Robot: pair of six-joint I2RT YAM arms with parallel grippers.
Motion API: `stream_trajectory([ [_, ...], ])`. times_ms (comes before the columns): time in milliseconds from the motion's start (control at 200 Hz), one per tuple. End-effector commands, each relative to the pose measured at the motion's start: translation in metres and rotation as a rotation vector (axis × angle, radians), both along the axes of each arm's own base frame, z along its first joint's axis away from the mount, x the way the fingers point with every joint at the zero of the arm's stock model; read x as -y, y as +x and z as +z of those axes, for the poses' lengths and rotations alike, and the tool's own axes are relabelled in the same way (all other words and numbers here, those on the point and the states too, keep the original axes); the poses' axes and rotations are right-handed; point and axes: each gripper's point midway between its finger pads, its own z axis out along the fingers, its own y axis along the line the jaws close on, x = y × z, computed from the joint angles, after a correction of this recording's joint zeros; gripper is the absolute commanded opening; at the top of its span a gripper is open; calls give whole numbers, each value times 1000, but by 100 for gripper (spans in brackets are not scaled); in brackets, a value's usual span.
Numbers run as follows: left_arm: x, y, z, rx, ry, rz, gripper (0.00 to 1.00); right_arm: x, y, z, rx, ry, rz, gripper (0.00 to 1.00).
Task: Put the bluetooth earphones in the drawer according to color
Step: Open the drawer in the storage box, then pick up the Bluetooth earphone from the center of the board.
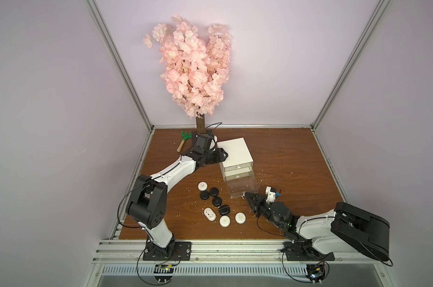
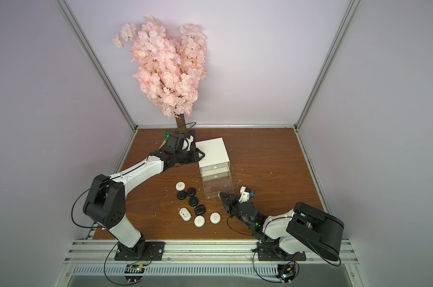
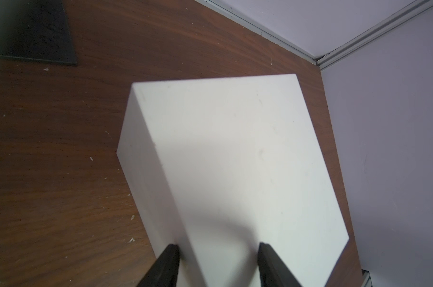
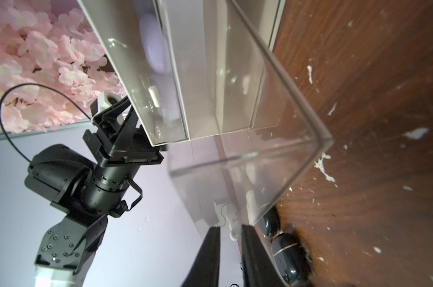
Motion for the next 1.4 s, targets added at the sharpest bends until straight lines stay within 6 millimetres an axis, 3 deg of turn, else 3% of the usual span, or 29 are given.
stream_trajectory([
  [0, -4, -2, -23, -42, 56, 7, 56, 0, 4, 14, 44, -3, -12, 32],
  [230, -4, -2, -19, -34, 57, 4, 59, 6, 4, 19, 50, -45, -19, 41],
  [555, -7, -2, -5, -4, 61, 11, 66, 16, -2, 16, 35, -60, -20, 42],
  [786, -11, -3, 21, 50, 65, 21, 74, 23, -5, 21, 40, -86, -22, 43],
  [956, -18, -4, 52, 110, 77, 35, 78, 30, -8, 23, 33, -128, -23, 43],
  [1101, -34, -14, 69, 143, 143, 58, 79, 38, -12, 26, 30, -166, -24, 44],
  [1216, -52, -35, 59, 117, 231, 50, 78, 49, -15, 28, 31, -210, -29, 44],
  [1396, -88, -85, 18, 32, 377, 31, 77, 72, -18, 48, 72, -323, -57, 44],
])
